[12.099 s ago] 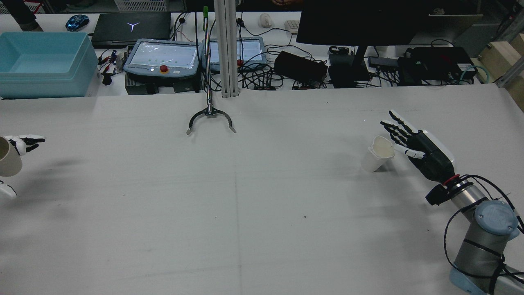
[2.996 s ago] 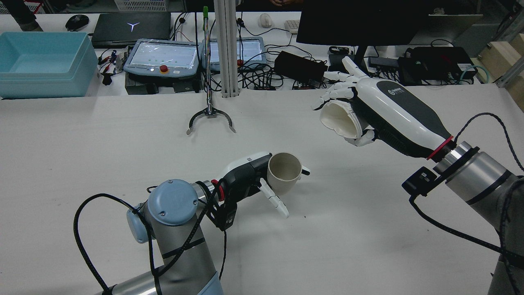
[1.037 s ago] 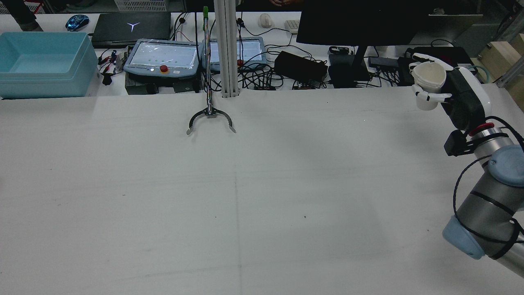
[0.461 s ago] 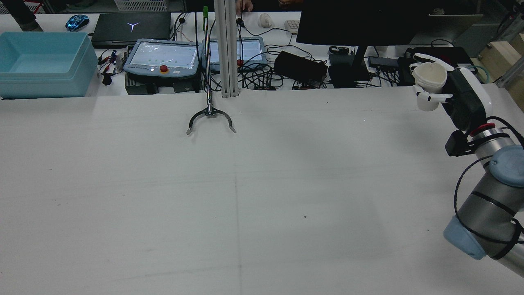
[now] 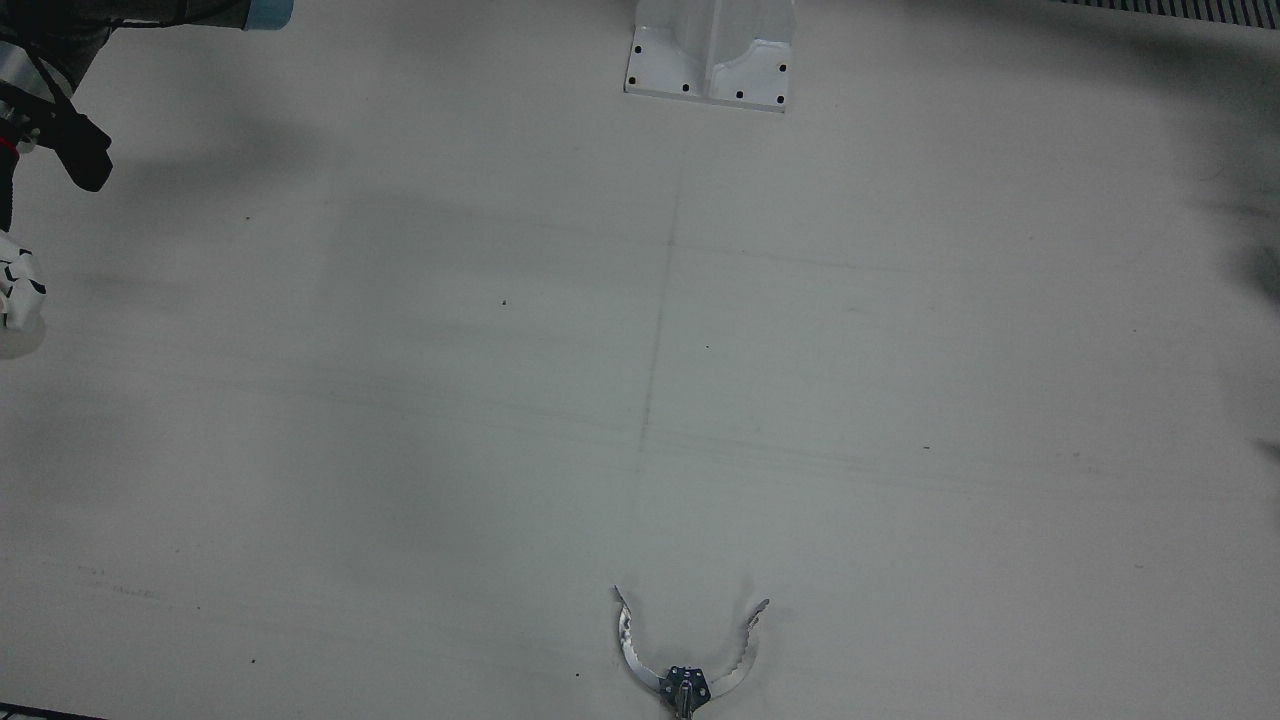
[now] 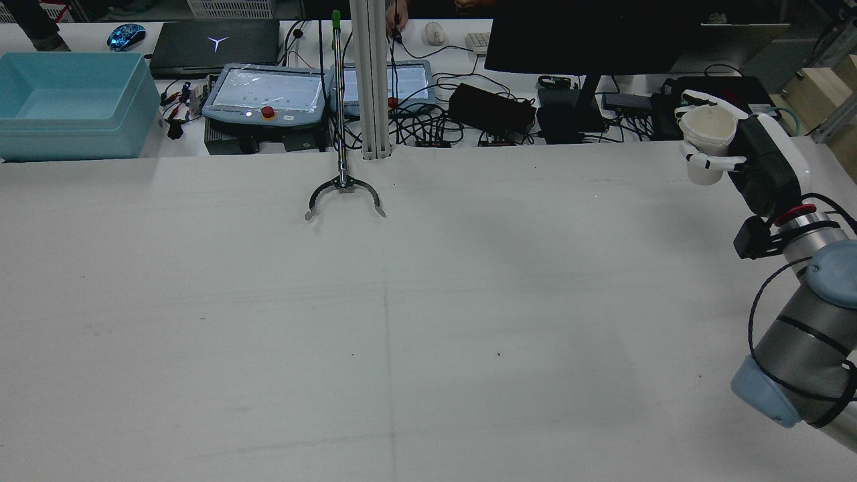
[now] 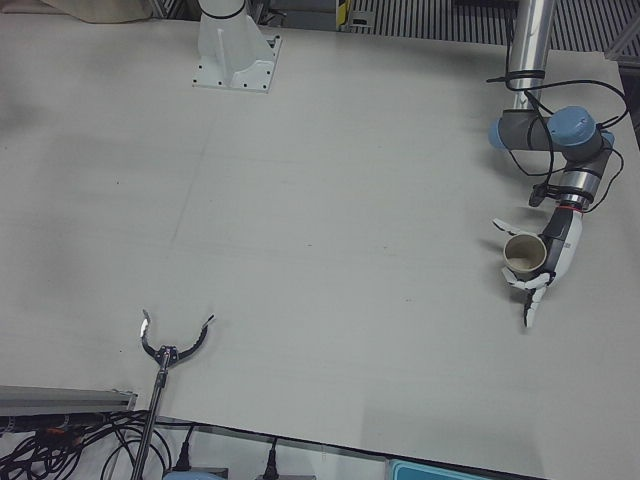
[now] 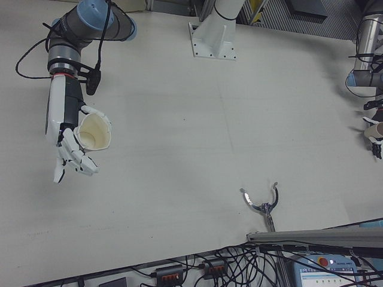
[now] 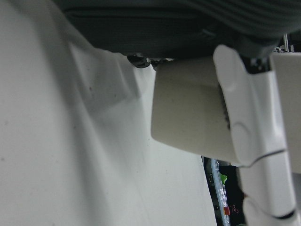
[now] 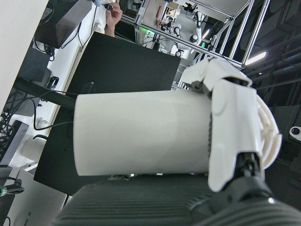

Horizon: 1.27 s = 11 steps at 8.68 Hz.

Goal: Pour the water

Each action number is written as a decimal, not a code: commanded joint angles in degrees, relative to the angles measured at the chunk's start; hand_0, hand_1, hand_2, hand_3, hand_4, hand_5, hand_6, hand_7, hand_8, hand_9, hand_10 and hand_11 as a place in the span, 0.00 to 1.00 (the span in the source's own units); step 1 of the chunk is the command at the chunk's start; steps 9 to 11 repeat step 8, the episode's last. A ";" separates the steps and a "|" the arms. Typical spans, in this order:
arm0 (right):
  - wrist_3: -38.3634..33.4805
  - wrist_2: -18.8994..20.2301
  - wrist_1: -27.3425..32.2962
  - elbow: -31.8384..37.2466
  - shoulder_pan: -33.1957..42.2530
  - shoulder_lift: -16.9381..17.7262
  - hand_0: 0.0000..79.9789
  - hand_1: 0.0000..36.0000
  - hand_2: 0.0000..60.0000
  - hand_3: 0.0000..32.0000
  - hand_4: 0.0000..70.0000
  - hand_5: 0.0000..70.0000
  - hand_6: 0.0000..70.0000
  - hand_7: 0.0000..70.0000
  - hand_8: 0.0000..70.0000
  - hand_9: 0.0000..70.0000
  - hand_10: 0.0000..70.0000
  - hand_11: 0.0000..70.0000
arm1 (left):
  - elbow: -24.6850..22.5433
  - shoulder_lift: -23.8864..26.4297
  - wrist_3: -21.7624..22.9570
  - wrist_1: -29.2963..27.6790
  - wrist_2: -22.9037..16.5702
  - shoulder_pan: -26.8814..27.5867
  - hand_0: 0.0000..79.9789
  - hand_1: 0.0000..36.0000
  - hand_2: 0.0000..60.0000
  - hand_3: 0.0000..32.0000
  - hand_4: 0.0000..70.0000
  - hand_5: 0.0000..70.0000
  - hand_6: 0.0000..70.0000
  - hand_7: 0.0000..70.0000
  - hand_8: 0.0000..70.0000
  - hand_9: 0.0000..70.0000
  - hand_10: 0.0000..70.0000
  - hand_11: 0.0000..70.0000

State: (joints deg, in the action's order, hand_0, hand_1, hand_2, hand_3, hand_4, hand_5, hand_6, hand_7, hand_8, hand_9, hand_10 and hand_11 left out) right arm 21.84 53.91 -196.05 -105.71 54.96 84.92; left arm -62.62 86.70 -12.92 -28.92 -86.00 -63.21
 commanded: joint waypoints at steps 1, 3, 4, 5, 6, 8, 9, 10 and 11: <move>-0.04 1.45 -0.12 -0.02 0.24 0.08 0.79 0.92 0.62 0.00 0.20 0.20 0.35 0.43 0.29 0.35 0.00 0.03 | 0.48 -0.22 2.11 -2.80 2.41 -0.07 0.73 0.21 0.00 0.21 0.22 0.00 0.02 0.00 0.05 0.00 0.00 0.00; -0.13 1.81 -0.12 -0.20 0.50 0.08 0.79 0.93 0.62 0.00 0.21 0.20 0.36 0.45 0.28 0.34 0.00 0.02 | 0.48 -0.30 2.19 -3.77 3.11 -0.16 0.68 0.12 0.00 0.26 0.21 0.00 0.01 0.00 0.08 0.00 0.00 0.00; -0.13 1.90 -0.12 -0.37 0.50 0.08 0.80 0.94 0.63 0.00 0.21 0.20 0.35 0.44 0.28 0.34 0.00 0.01 | 0.48 -1.00 2.37 -4.21 3.12 -0.25 0.62 0.03 0.00 0.34 0.19 0.00 0.00 0.00 0.07 0.00 0.00 0.00; -0.13 1.90 -0.12 -0.55 0.93 0.08 0.80 0.94 0.63 0.00 0.22 0.20 0.36 0.44 0.27 0.33 0.00 0.01 | 0.57 -2.40 2.54 -4.65 3.20 -2.07 0.61 0.01 0.00 0.37 0.19 0.00 0.00 0.00 0.07 0.00 0.00 0.00; -0.22 2.07 -0.12 -0.81 1.55 0.34 0.80 0.95 0.63 0.00 0.22 0.20 0.36 0.44 0.26 0.32 0.00 0.00 | 0.57 -3.28 2.02 -5.61 2.94 -7.57 0.64 0.07 0.00 0.34 0.19 0.00 0.00 0.00 0.08 0.00 0.00 0.00; -0.22 3.30 -0.03 -0.55 1.55 1.04 0.80 0.95 0.59 0.00 0.12 0.20 0.32 0.38 0.26 0.31 0.00 0.00 | -3.10 -3.47 2.10 -6.15 2.24 -9.30 0.68 0.14 0.00 0.28 0.22 0.00 0.04 0.00 0.11 0.00 0.00 0.00; -0.22 3.30 -0.03 -0.55 1.55 1.04 0.80 0.95 0.59 0.00 0.12 0.20 0.32 0.38 0.26 0.31 0.00 0.00 | -3.10 -3.47 2.10 -6.15 2.24 -9.30 0.68 0.14 0.00 0.28 0.22 0.00 0.04 0.00 0.11 0.00 0.00 0.00; -0.22 3.30 -0.03 -0.55 1.55 1.04 0.80 0.95 0.59 0.00 0.12 0.20 0.32 0.38 0.26 0.31 0.00 0.00 | -3.10 -3.47 2.10 -6.15 2.24 -9.30 0.68 0.14 0.00 0.28 0.22 0.00 0.04 0.00 0.11 0.00 0.00 0.00; -0.22 3.30 -0.03 -0.55 1.55 1.04 0.80 0.95 0.59 0.00 0.12 0.20 0.32 0.38 0.26 0.31 0.00 0.00 | -3.10 -3.47 2.10 -6.15 2.24 -9.30 0.68 0.14 0.00 0.28 0.22 0.00 0.04 0.00 0.11 0.00 0.00 0.00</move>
